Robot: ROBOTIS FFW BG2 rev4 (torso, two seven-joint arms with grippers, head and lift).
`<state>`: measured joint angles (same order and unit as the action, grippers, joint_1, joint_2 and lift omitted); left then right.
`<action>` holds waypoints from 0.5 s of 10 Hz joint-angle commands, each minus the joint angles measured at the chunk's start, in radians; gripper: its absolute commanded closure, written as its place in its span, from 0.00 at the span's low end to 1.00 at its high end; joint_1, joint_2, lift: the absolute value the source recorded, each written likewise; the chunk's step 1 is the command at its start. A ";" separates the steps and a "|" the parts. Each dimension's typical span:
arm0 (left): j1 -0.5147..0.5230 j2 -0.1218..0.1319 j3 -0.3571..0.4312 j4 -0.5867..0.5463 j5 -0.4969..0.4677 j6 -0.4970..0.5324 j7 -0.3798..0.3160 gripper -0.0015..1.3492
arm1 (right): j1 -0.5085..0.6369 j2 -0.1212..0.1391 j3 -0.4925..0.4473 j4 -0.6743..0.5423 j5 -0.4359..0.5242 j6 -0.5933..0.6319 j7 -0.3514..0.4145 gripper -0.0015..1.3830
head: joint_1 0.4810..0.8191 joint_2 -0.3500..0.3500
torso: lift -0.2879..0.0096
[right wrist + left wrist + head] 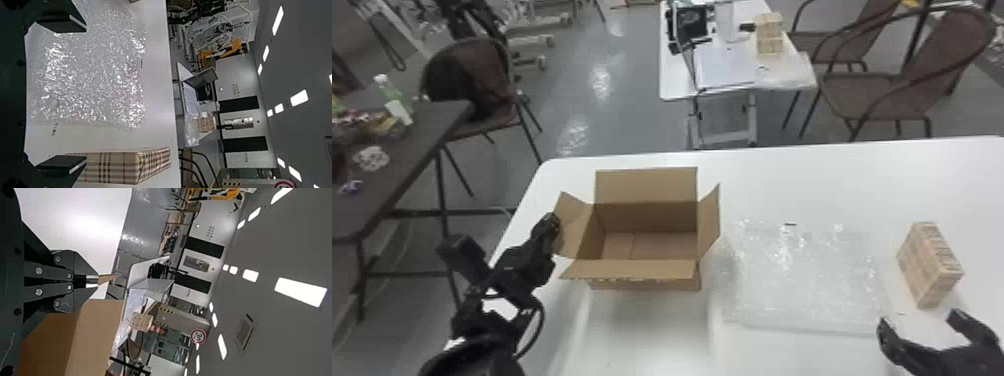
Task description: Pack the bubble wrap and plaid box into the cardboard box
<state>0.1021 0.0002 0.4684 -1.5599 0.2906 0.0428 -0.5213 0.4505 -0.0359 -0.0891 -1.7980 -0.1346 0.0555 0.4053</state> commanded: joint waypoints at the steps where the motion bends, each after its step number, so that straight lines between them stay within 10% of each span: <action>1: 0.005 -0.003 0.003 -0.014 -0.015 -0.003 0.009 0.90 | -0.003 0.004 0.000 -0.064 -0.013 0.118 -0.019 0.09 | 0.63 0.81 | 0.67; 5: 0.008 -0.003 -0.013 -0.028 -0.019 -0.012 0.011 0.90 | -0.090 0.011 0.068 -0.184 0.018 0.399 -0.074 0.09 | 0.63 0.84 | 0.67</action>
<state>0.1102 0.0000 0.4588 -1.5842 0.2714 0.0334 -0.5111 0.3812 -0.0255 -0.0410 -1.9638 -0.1178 0.4019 0.3361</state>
